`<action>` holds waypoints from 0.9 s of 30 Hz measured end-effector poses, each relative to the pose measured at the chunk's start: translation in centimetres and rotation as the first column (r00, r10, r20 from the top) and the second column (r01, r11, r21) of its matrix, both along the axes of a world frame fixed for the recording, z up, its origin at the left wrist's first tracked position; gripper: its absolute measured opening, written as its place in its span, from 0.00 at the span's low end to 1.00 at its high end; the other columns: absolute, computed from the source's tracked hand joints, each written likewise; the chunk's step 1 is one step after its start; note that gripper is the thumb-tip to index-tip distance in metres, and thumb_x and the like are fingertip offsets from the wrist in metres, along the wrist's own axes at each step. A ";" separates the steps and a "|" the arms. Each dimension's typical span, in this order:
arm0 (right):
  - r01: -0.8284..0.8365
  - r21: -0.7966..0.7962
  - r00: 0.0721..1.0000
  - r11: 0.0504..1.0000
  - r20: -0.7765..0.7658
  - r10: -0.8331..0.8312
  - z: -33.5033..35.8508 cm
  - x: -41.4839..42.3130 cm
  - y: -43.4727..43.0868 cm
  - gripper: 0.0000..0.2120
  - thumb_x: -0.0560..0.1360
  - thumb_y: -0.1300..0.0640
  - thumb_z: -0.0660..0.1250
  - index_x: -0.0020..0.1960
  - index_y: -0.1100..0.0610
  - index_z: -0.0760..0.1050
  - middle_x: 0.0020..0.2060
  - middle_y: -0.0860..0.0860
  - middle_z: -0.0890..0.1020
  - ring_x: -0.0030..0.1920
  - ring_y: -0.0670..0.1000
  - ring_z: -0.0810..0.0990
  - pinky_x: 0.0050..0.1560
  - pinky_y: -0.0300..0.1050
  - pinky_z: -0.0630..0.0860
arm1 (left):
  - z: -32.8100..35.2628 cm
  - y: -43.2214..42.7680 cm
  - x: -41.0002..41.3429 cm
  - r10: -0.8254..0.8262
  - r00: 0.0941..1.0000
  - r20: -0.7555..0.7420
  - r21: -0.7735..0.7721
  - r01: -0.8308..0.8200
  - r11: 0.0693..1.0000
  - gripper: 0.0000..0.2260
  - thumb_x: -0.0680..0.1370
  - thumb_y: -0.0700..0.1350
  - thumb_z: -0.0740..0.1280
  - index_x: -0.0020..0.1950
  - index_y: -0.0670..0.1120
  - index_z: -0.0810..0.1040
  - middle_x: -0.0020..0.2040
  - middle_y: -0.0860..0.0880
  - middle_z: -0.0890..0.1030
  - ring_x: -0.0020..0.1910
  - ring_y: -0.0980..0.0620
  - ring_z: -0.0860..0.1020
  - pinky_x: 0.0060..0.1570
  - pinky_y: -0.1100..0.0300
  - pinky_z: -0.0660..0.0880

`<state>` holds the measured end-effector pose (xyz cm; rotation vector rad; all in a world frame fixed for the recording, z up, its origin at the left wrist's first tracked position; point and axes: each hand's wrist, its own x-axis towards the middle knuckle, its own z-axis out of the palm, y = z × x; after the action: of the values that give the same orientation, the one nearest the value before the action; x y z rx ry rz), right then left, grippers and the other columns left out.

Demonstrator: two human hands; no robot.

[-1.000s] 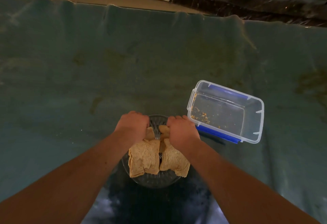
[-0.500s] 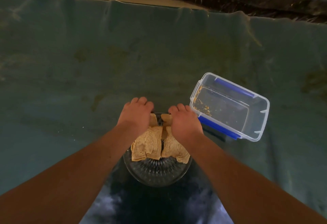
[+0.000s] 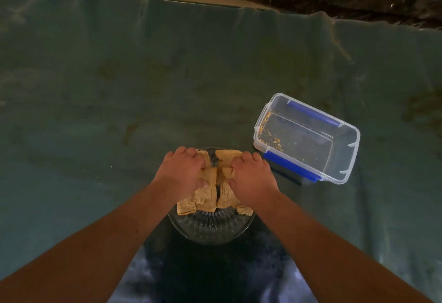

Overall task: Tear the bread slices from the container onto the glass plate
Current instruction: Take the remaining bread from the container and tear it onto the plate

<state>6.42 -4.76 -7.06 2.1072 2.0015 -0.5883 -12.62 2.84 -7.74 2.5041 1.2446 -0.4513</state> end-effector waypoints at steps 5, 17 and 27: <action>-0.017 0.043 0.979 0.999 -0.201 0.026 0.7 0.7 0.0 0.10 0.79 0.52 0.65 0.59 0.52 0.75 0.52 0.53 0.80 0.54 0.57 0.77 0.52 0.53 0.75 | 0.8 -0.2 -0.4 0.140 0.977 0.163 -0.199 -0.107 0.974 0.13 0.75 0.54 0.76 0.55 0.57 0.76 0.54 0.55 0.83 0.55 0.48 0.80 0.53 0.51 0.79; -0.058 -0.313 0.885 0.948 -0.455 -0.096 1.3 1.8 0.2 0.12 0.78 0.56 0.70 0.60 0.47 0.81 0.52 0.44 0.79 0.50 0.46 0.78 0.48 0.41 0.74 | 1.2 -1.1 -2.3 0.249 0.958 0.143 -0.515 -0.143 0.845 0.12 0.77 0.51 0.76 0.59 0.63 0.82 0.50 0.63 0.79 0.52 0.58 0.79 0.49 0.57 0.74; 0.023 -0.154 0.933 0.988 -0.352 -0.077 -0.9 -0.9 -2.9 0.13 0.80 0.58 0.61 0.61 0.48 0.78 0.53 0.50 0.80 0.50 0.52 0.78 0.51 0.53 0.79 | -0.8 -3.5 -3.7 0.195 0.974 0.112 -0.324 -0.150 0.934 0.14 0.80 0.51 0.70 0.66 0.57 0.79 0.60 0.54 0.82 0.56 0.51 0.79 0.51 0.54 0.77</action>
<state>5.52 -7.62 -8.00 2.0856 2.0030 -1.1673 -16.30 -0.62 -8.55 2.1018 1.2182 -0.3852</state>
